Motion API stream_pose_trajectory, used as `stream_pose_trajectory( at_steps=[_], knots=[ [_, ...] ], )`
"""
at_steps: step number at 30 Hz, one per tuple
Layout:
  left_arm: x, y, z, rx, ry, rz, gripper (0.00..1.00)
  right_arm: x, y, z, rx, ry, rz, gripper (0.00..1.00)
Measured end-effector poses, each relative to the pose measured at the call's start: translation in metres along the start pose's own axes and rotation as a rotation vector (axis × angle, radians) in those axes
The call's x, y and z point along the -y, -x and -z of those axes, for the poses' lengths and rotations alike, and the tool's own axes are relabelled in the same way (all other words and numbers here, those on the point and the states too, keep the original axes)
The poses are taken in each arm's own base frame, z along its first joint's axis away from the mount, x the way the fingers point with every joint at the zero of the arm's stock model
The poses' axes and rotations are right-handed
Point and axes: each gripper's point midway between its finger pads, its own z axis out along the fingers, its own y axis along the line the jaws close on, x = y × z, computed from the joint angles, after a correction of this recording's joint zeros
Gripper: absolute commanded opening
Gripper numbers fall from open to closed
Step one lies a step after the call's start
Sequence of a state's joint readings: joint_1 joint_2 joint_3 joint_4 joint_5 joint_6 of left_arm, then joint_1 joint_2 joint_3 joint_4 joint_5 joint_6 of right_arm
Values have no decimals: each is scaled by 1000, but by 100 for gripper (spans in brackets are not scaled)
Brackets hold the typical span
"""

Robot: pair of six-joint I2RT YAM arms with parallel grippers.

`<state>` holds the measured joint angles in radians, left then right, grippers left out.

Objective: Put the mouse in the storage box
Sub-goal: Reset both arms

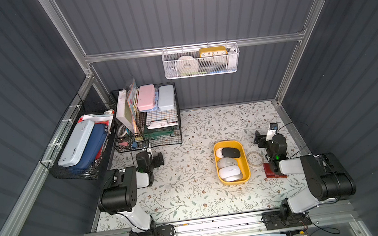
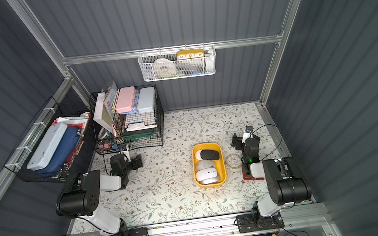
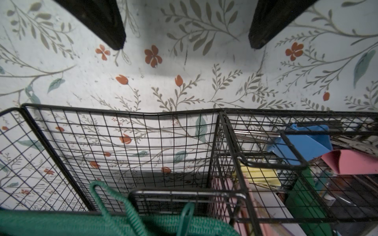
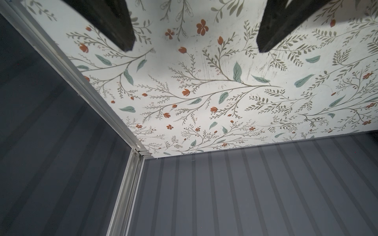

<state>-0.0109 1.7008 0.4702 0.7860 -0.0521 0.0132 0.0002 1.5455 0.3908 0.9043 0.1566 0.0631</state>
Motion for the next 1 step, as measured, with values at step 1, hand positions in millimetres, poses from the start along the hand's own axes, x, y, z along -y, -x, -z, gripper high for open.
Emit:
stream_pose_trajectory(
  at_steps=[1],
  knots=[
    [0, 0, 0, 0, 0, 0, 99, 0, 0, 0, -1, 0, 0, 99]
  ],
)
